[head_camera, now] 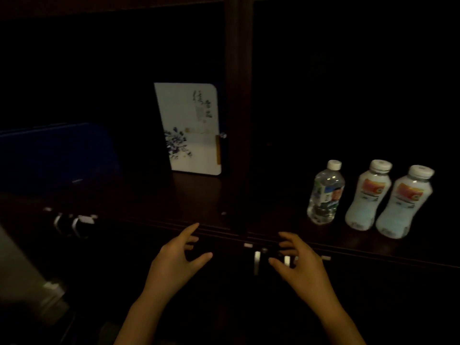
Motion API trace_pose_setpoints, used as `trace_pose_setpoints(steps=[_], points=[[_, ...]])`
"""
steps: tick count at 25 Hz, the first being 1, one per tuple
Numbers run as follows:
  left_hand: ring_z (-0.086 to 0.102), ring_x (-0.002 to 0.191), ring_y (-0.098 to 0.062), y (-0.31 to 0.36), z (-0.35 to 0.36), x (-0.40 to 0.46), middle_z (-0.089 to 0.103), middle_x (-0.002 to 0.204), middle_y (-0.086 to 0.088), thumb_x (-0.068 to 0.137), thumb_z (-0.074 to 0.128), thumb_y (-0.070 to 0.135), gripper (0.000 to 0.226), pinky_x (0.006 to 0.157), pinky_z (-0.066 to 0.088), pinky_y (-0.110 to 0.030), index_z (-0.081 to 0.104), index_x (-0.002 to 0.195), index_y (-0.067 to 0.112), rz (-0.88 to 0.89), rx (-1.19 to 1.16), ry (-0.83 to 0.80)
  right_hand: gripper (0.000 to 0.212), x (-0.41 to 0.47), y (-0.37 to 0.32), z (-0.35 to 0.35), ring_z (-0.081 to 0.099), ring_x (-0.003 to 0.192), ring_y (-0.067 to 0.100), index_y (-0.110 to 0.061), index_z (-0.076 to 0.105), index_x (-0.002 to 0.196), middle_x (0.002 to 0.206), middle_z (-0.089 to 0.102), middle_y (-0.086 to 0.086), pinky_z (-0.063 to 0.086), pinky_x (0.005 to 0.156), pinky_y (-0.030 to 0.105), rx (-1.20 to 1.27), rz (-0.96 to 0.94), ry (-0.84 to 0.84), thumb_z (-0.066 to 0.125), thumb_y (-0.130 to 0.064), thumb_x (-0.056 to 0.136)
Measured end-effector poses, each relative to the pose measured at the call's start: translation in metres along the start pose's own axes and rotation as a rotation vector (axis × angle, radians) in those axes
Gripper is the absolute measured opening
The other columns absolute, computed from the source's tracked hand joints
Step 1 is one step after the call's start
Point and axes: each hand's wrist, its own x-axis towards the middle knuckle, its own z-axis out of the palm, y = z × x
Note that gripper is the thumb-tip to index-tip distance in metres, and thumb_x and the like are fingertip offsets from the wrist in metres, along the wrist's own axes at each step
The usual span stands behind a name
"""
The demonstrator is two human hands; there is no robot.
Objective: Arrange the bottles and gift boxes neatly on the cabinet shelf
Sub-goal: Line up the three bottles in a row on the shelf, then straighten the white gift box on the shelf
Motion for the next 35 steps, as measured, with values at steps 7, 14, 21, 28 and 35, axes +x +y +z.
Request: trace_pose_setpoints(steps=[7, 14, 21, 28, 35], points=[[0.054, 0.107, -0.004, -0.061, -0.075, 0.005, 0.056, 0.125, 0.010, 0.074, 0.070, 0.044, 0.075, 0.087, 0.045, -0.025, 0.033, 0.138, 0.035, -0.051, 0.048, 0.040, 0.061, 0.028, -0.060, 0.089, 0.056, 0.097, 0.006, -0.031, 0.047, 0.124, 0.109, 0.056, -0.009, 0.047, 0.081, 0.024, -0.054, -0.094, -0.095, 0.075, -0.031, 0.069], [0.054, 0.109, -0.004, -0.105, -0.109, 0.076, 0.056, 0.125, 0.010, 0.074, 0.070, 0.043, 0.075, 0.092, 0.048, -0.030, 0.032, 0.138, 0.036, -0.048, 0.040, 0.019, 0.061, 0.098, -0.080, 0.166, 0.054, 0.093, -0.002, -0.034, 0.047, 0.122, 0.105, 0.054, -0.014, 0.038, 0.068, 0.010, -0.015, -0.130, -0.103, 0.076, -0.032, 0.069], [0.053, 0.109, -0.001, -0.141, -0.152, 0.171, 0.056, 0.126, 0.012, 0.073, 0.069, 0.046, 0.075, 0.092, 0.049, -0.029, 0.031, 0.137, 0.039, 0.004, 0.086, 0.001, 0.063, 0.187, -0.100, 0.219, 0.054, 0.087, -0.002, -0.031, 0.047, 0.123, 0.097, 0.053, -0.017, 0.038, 0.070, 0.012, -0.038, -0.065, -0.030, 0.077, -0.030, 0.068], [0.053, 0.106, 0.001, -0.195, -0.175, 0.261, 0.055, 0.124, 0.014, 0.072, 0.070, 0.049, 0.076, 0.087, 0.044, -0.020, 0.032, 0.137, 0.039, 0.109, 0.005, -0.105, 0.065, 0.237, -0.112, 0.268, 0.054, 0.089, 0.008, -0.025, 0.046, 0.125, 0.101, 0.054, -0.007, 0.040, 0.074, 0.021, -0.105, 0.061, 0.156, 0.077, -0.027, 0.068], [0.057, 0.097, -0.004, -0.206, -0.188, 0.363, 0.058, 0.110, 0.011, 0.067, 0.076, 0.042, 0.078, 0.084, 0.047, -0.022, 0.040, 0.136, 0.033, 0.196, -0.076, -0.242, 0.067, 0.281, -0.130, 0.278, 0.056, 0.087, 0.011, -0.022, 0.045, 0.126, 0.105, 0.057, 0.000, 0.044, 0.072, 0.021, -0.156, 0.118, 0.397, 0.077, -0.027, 0.067]])
